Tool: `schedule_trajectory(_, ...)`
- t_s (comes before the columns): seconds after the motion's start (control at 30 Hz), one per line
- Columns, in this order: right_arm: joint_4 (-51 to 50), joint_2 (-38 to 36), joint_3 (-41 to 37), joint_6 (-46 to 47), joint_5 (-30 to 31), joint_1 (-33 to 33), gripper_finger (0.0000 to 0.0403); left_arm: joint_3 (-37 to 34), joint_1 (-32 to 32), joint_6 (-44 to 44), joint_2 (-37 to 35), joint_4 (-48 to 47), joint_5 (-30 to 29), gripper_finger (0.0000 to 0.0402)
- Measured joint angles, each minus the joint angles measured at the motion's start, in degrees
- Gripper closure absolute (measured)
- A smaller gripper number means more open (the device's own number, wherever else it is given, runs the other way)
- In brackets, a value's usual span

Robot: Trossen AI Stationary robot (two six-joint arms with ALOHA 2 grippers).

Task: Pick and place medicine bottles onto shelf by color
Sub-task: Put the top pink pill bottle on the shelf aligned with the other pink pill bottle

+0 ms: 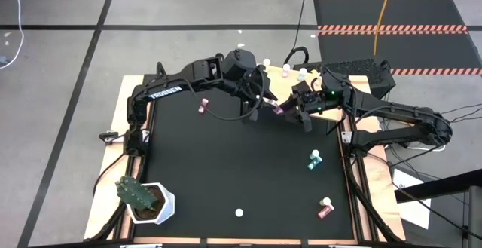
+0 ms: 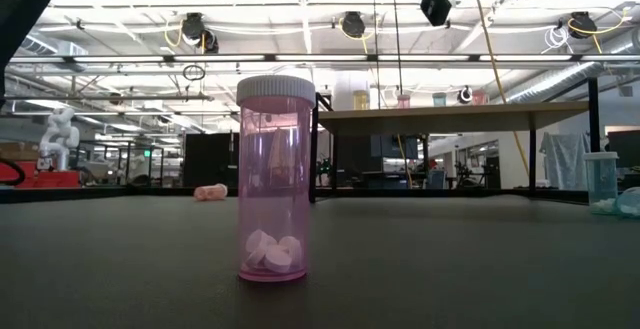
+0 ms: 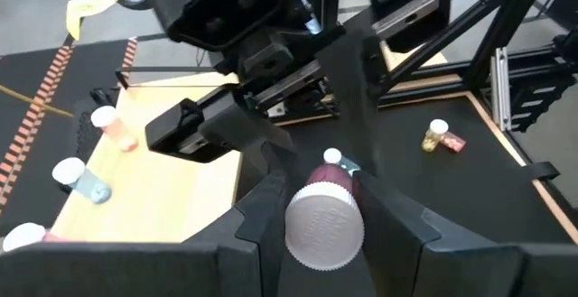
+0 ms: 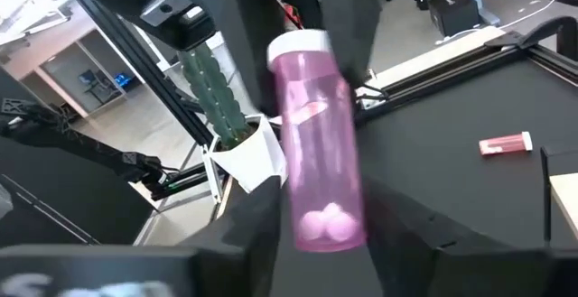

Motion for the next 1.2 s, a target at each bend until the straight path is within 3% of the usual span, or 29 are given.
schedule_trajectory(0.23,-0.1,-0.1,0.0,-3.2,4.1,0.0,0.0318,0.0,0.3,-3.8,0.0,0.3,-0.2,0.0277)
schedule_trajectory(0.47,5.6,-0.3,-4.0,-9.2,13.3,0.0,0.0298,0.0,1.6,-9.7,0.0,2.9,-4.1,0.0218)
schedule_trajectory(0.73,24.6,-2.7,-14.3,-9.7,20.9,0.0,0.0309,0.0,3.9,-16.3,-0.1,6.4,-5.7,0.0141)
schedule_trajectory(0.93,40.2,-4.4,-21.5,-13.2,25.6,0.0,0.0303,0.0,5.5,-25.2,-0.1,12.9,-5.7,0.0127)
schedule_trajectory(1.07,43.7,-4.6,-23.1,-16.8,25.7,0.0,0.0303,0.0,4.5,-24.4,0.7,19.9,-5.7,0.0126)
schedule_trajectory(1.2,44.9,-4.5,-23.1,-21.3,25.7,0.0,0.0304,-0.1,3.1,-18.3,2.3,22.6,-5.7,0.0126)
